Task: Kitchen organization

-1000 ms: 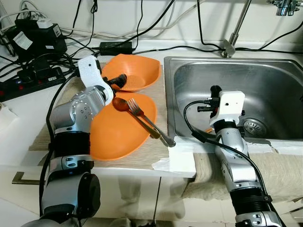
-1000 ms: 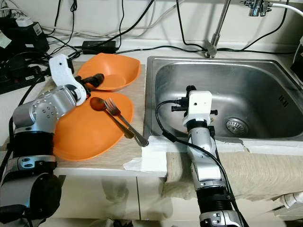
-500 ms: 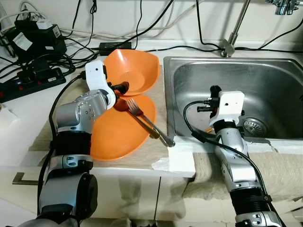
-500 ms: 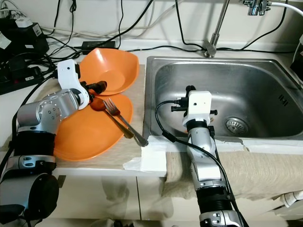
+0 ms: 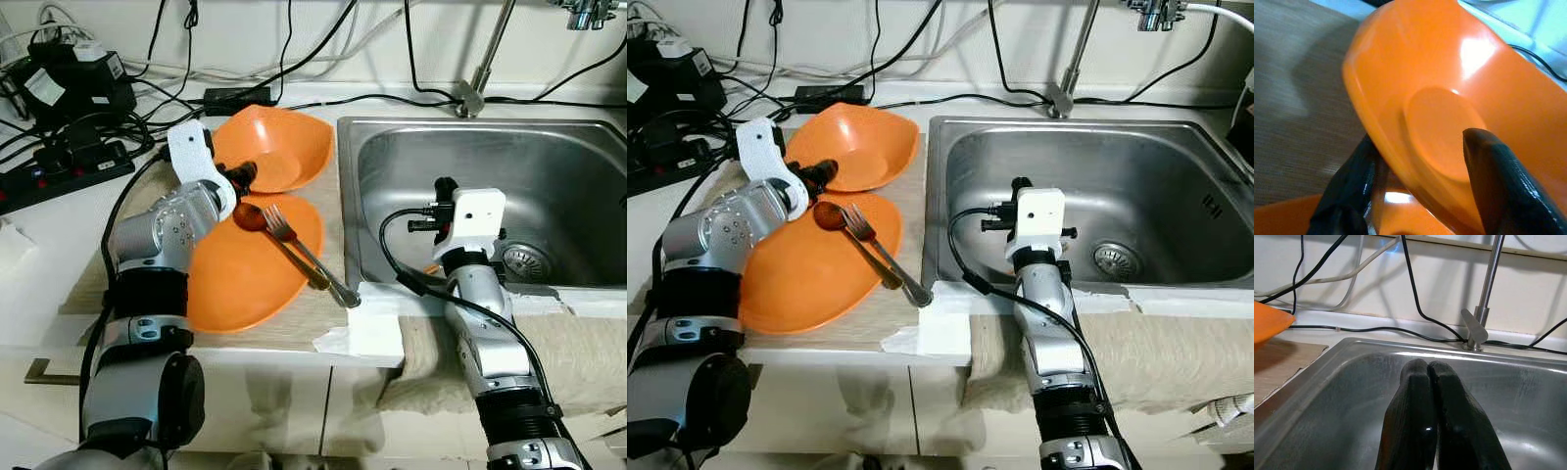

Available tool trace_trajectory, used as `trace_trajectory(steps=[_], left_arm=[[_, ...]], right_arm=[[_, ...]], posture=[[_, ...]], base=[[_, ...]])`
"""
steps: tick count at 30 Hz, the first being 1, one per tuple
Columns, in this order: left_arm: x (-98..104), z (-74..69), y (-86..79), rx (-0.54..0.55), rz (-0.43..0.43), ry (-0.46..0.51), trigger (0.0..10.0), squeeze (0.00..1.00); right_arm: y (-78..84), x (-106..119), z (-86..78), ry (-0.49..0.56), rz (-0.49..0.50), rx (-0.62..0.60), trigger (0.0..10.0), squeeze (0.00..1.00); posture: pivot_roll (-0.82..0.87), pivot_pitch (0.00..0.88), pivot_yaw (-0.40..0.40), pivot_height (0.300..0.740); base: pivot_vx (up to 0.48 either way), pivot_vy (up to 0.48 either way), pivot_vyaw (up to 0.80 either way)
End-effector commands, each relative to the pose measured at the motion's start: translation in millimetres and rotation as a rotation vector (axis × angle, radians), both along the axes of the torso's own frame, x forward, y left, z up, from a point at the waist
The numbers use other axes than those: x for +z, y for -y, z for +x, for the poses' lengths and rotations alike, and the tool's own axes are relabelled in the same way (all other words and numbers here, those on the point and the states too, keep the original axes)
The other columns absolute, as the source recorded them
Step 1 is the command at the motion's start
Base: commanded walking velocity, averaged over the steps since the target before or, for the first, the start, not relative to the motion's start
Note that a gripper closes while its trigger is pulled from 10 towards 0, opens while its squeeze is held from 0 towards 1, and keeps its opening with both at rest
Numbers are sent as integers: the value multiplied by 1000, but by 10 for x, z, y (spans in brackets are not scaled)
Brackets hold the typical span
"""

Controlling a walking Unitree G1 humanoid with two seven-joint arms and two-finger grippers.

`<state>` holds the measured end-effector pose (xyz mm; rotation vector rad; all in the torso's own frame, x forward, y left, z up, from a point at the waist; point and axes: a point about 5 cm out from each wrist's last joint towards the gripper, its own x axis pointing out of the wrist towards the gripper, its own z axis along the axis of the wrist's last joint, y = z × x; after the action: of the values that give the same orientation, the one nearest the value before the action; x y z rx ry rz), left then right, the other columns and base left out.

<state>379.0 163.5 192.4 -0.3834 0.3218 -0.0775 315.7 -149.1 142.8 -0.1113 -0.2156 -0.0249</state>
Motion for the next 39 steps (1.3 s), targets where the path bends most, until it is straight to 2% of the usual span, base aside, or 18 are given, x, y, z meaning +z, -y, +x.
trace_trajectory(steps=[1,12,24,35,39], left_arm=[[65,19,13,0,-10,21,0,0],[99,40,23,8,-64,44,0,0],[391,51,65,-18,-170,171,0,0],[432,49,40,-1,-196,188,0,0],[503,56,13,23,-215,212,0,0]], right_arm=[[2,-6,-4,-8,-4,2,10000,0],[0,-11,-12,-12,-2,2,10000,0],[16,-16,-18,-16,-1,-2,10000,0],[19,-19,-25,-19,-3,-2,10000,0],[21,-23,-30,-21,-5,-1,10000,0]], posture=[[22,0,55,740],[22,0,56,740],[21,0,55,740],[21,0,53,740],[18,0,52,740]], base=[[0,0,0],[0,0,0],[0,0,0],[0,0,0],[0,0,0]])
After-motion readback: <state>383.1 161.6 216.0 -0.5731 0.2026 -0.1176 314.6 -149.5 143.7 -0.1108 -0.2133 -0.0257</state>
